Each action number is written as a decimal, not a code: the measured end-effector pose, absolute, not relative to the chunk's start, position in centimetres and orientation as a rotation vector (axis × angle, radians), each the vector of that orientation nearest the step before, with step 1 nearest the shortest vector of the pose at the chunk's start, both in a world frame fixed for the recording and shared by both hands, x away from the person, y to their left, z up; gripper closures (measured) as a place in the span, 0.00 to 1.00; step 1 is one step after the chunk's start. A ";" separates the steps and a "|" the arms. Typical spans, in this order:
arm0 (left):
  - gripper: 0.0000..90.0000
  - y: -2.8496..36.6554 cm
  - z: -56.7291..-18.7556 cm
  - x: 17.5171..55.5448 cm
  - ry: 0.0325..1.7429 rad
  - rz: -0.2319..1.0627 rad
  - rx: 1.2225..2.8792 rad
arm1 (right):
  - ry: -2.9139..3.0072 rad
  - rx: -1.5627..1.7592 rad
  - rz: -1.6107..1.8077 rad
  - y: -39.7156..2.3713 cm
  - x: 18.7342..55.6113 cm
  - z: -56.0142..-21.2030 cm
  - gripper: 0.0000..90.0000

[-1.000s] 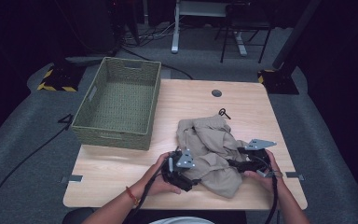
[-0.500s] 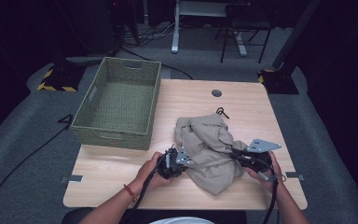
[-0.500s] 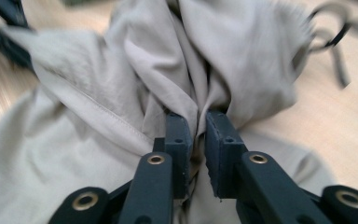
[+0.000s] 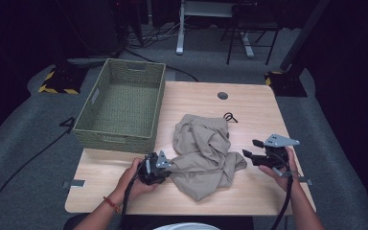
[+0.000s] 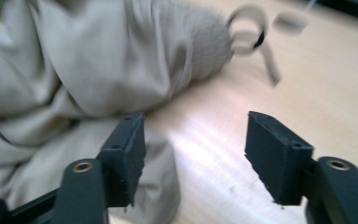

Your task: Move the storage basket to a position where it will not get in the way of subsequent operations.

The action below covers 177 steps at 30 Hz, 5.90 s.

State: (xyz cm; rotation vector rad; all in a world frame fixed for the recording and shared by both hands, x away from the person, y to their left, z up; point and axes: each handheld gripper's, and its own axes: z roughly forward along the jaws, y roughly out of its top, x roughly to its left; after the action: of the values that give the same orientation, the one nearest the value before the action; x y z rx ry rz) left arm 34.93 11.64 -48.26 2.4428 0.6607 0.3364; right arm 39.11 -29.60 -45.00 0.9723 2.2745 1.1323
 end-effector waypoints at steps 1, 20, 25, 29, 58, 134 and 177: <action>0.65 11.6 -48.3 34.9 0.687 0.353 2.432 | 2.302 0.981 1.133 -29.6 39.4 -45.5 0.41; 0.95 6.3 -46.4 35.8 0.566 0.500 2.424 | 2.459 0.881 1.009 -28.1 39.5 -49.2 0.97; 0.95 9.7 -44.0 36.0 0.716 0.548 2.274 | 2.255 1.016 1.051 -31.3 39.1 -47.1 0.99; 0.95 11.8 -43.6 35.9 0.796 0.524 2.228 | 2.100 1.113 1.018 -33.7 38.6 -45.9 0.99; 0.31 8.2 -43.9 34.8 0.717 0.365 2.262 | 2.385 0.837 0.933 -27.2 41.9 -43.8 0.43; 0.93 11.0 -47.9 35.1 0.647 0.291 2.472 | 2.703 0.844 0.626 -23.0 49.6 -47.0 0.96; 0.43 13.0 -48.6 33.2 0.629 0.260 2.452 | 2.678 0.808 0.723 -18.7 52.6 -44.9 0.42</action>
State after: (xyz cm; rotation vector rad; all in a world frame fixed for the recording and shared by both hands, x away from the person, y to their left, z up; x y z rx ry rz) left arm 33.21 13.01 -48.55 2.4519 0.6295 0.2605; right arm 52.58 -18.70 -44.92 0.8085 2.6776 0.7233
